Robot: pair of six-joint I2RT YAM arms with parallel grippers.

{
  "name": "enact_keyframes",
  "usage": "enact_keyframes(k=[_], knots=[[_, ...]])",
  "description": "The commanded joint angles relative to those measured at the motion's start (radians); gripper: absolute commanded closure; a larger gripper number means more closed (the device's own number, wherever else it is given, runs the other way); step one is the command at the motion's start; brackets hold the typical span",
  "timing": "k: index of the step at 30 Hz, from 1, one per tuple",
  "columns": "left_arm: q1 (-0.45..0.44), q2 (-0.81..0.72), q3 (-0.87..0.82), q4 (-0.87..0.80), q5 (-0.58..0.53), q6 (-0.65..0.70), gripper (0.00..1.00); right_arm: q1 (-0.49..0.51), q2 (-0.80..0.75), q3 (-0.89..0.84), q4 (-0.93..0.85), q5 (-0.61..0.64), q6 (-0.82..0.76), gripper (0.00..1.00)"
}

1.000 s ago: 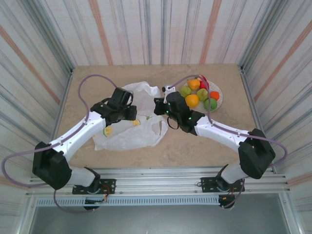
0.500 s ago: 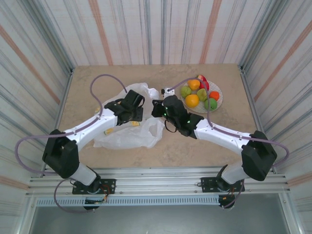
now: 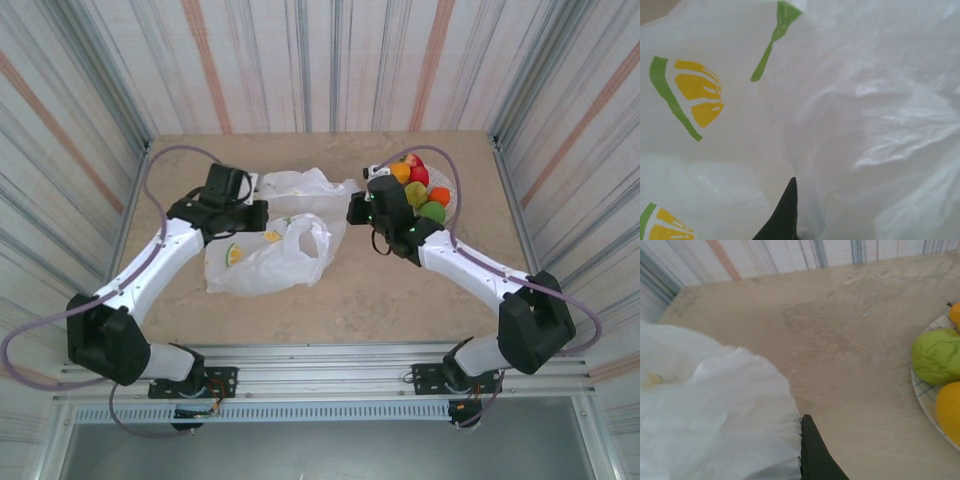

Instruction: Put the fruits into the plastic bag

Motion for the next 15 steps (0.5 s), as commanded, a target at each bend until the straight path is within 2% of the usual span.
enact_keyframes(k=[1,4,7,11,15], knots=[[0.066,-0.034,0.039,-0.045,0.223,0.072,1.00,-0.029,0.043,0.022,-0.085,-0.105,-0.096,1.00],[0.147,-0.025,0.049,-0.012,0.332,0.051,1.00,-0.075,0.100,0.075,-0.137,-0.181,-0.084,1.00],[0.158,0.015,0.097,-0.030,0.317,0.055,1.00,-0.085,0.150,0.111,-0.138,-0.259,-0.070,0.96],[0.160,0.092,0.163,-0.038,0.287,0.030,1.00,-0.087,0.224,0.202,-0.200,-0.305,-0.076,0.81],[0.160,0.189,0.248,-0.057,0.270,-0.006,1.00,-0.087,0.274,0.289,-0.289,-0.326,-0.102,0.60]])
